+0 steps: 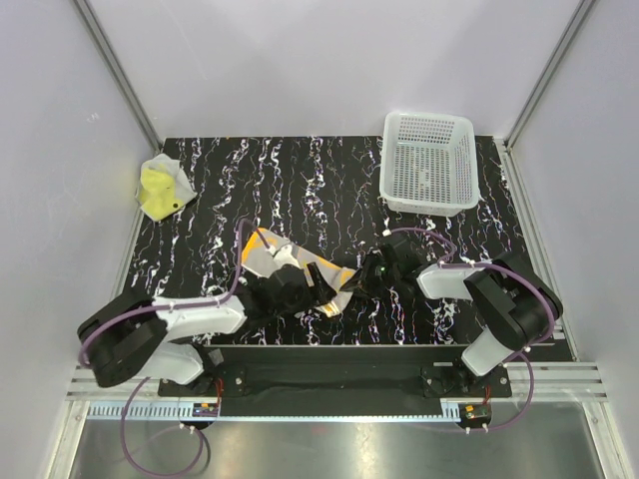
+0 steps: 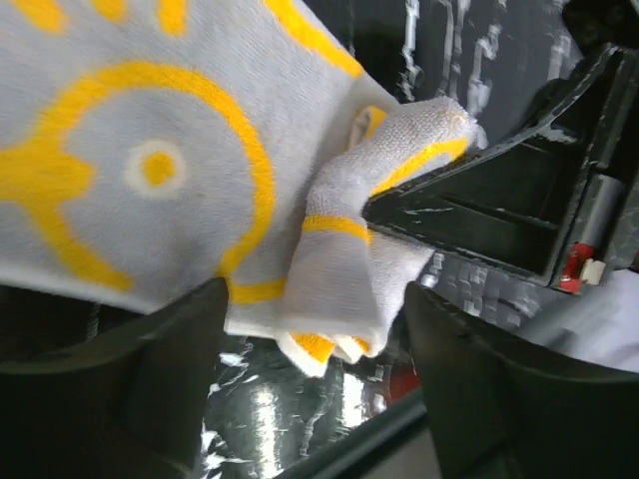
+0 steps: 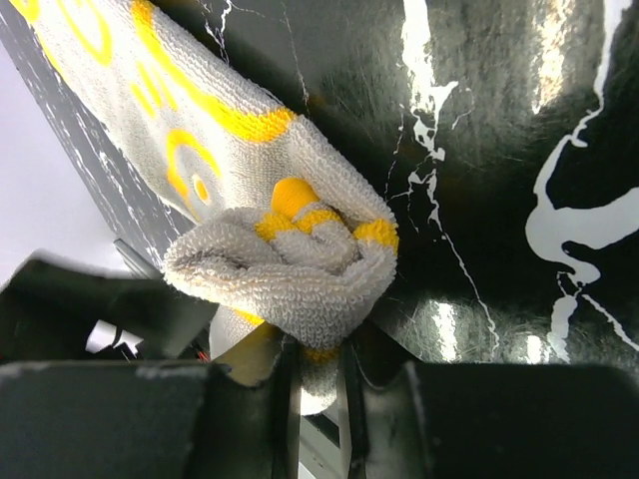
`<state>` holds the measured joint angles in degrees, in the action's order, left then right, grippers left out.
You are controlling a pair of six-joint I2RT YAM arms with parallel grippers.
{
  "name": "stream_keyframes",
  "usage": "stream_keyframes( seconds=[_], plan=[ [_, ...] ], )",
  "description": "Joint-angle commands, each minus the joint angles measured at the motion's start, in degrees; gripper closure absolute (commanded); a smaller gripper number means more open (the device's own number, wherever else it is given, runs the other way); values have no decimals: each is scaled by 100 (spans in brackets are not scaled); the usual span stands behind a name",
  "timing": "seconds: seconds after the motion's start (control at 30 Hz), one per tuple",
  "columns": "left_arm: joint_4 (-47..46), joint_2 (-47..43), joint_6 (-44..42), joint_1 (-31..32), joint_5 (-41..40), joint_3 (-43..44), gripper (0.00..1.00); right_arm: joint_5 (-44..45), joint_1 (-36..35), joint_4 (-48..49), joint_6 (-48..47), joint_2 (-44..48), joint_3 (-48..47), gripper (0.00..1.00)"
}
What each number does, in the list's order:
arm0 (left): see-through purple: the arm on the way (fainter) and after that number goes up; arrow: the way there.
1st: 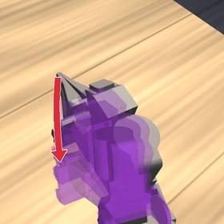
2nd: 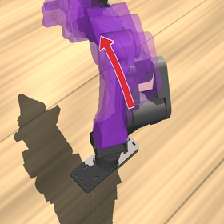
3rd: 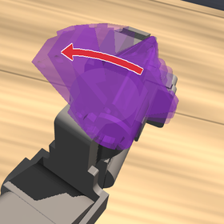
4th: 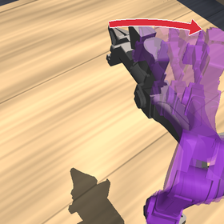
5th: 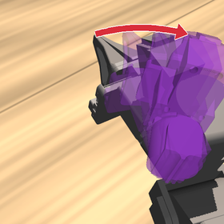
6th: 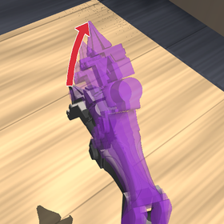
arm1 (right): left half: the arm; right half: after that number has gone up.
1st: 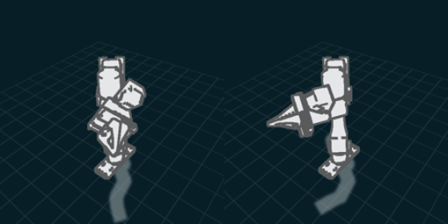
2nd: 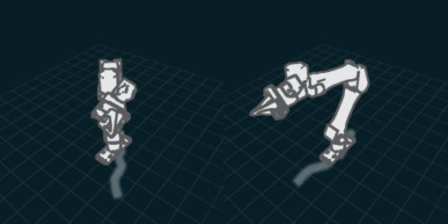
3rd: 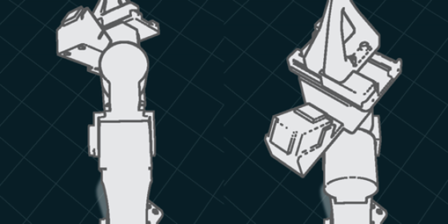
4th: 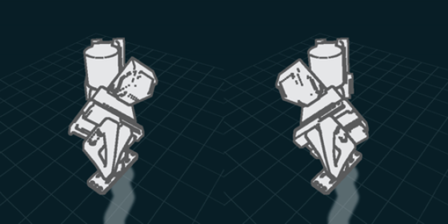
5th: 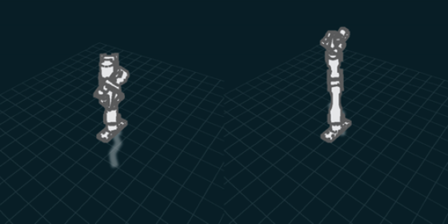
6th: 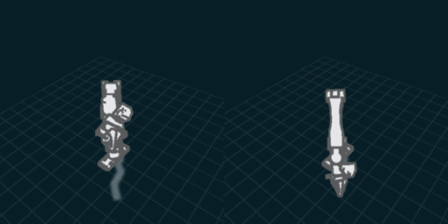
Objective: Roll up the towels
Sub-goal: Roll the towel
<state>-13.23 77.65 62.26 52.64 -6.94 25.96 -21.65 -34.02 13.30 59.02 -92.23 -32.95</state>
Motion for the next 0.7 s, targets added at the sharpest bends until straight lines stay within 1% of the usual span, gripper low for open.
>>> stream_keyframes(
  seconds=[0.0, 0.03, 0.1, 0.13, 0.2, 0.23, 0.27, 0.3, 0.33, 0.4, 0.47, 0.53, 0.67],
  plan=[
    [1959, -460, -530, 710, -1666, 514, 20, 152, -52, -292, -181, -6, -255, 88],
    [2200, -522, -652, 1191, -2427, 873, 20, 144, -52, -441, -198, 3, -282, 88],
    [2770, -470, -767, 1659, -3117, 1226, 20, 170, -61, -626, -251, 20, -378, 88],
    [2861, -357, -968, 2105, -3712, 1497, 21, 179, -61, -836, -268, 20, -414, 88],
    [2888, -207, -1294, 2591, -4304, 1736, 21, 196, -61, -1056, -330, 55, -554, 88],
    [2853, 3, -1643, 3002, -4803, 1824, 21, 214, -61, -1275, -348, 99, -607, 88],
    [2801, 127, -1830, 3189, -4999, 2017, 21, 222, -61, -1295, -383, 117, -642, 88],
    [2582, 250, -2266, 3330, -5262, 2080, 21, 214, -61, -1504, -400, 152, -712, 88],
    [2493, 538, -2436, 3523, -5326, 2167, 21, 214, -61, -1662, -409, 222, -739, 88],
    [2326, 821, -2752, 3586, -5327, 2361, 22, 223, -61, -1786, -453, 301, -818, 88],
    [2212, 1155, -2912, 3586, -5239, 2440, 24, 188, -61, -1919, -480, 398, -862, 88],
    [1835, 1375, -3280, 3578, -4985, 2423, 25, 161, -52, -1989, -497, 442, -871, 88],
    [1631, 1770, -3528, 3490, -4676, 2546, 27, 30, -61, -1998, -506, 530, -836, 88]
  ],
)
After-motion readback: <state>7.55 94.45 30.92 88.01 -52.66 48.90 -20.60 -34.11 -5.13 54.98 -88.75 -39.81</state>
